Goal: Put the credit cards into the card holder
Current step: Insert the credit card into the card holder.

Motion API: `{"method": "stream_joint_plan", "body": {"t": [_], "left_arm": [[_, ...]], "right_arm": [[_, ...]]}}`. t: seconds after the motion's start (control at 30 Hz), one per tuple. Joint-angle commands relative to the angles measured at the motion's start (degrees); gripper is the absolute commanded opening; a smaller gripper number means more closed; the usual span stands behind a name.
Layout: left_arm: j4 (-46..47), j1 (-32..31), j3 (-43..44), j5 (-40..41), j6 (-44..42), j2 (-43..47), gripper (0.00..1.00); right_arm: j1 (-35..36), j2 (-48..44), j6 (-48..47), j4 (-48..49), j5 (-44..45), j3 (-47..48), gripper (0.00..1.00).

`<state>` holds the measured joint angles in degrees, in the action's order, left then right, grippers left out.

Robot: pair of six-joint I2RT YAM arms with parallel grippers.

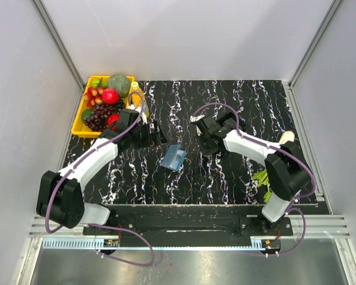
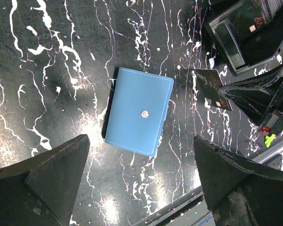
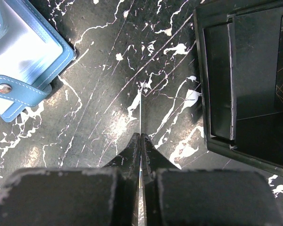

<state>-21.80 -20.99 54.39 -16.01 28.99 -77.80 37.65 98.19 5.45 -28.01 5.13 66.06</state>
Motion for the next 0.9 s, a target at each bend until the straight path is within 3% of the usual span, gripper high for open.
{"method": "stream_joint_plan", "body": {"t": [0.0,0.27,0.43,0.6,0.73,0.87], "left_arm": [[1.32,-0.1,2.83,0.72,0.45,-0.07,0.96],[1.32,-0.01,3.18,0.1,0.19,-0.77,0.96],[1.32,-0.1,3.27,-0.16,0.28,-0.86,0.96],[1.33,-0.01,3.26,-0.69,-1.13,0.28,0.96],[0.97,-0.97,3.53,-0.6,-3.76,2.38,0.95],[-2.09,-6.15,3.53,0.63,-7.8,4.06,0.91]], "right_arm": [[0.67,2.79,-0.35,0.06,1.38,-0.32,0.05],[0.58,3.15,-0.09,-0.29,1.9,0.91,0.06],[0.58,3.41,-0.35,-1.08,1.29,1.7,0.0],[0.5,-1.24,0.87,-0.91,1.91,2.49,0.0],[0.5,-4.14,6.57,-0.64,-1.34,5.03,0.0],[0.5,-5.55,16.85,3.47,-3.46,4.25,0.0]]}}
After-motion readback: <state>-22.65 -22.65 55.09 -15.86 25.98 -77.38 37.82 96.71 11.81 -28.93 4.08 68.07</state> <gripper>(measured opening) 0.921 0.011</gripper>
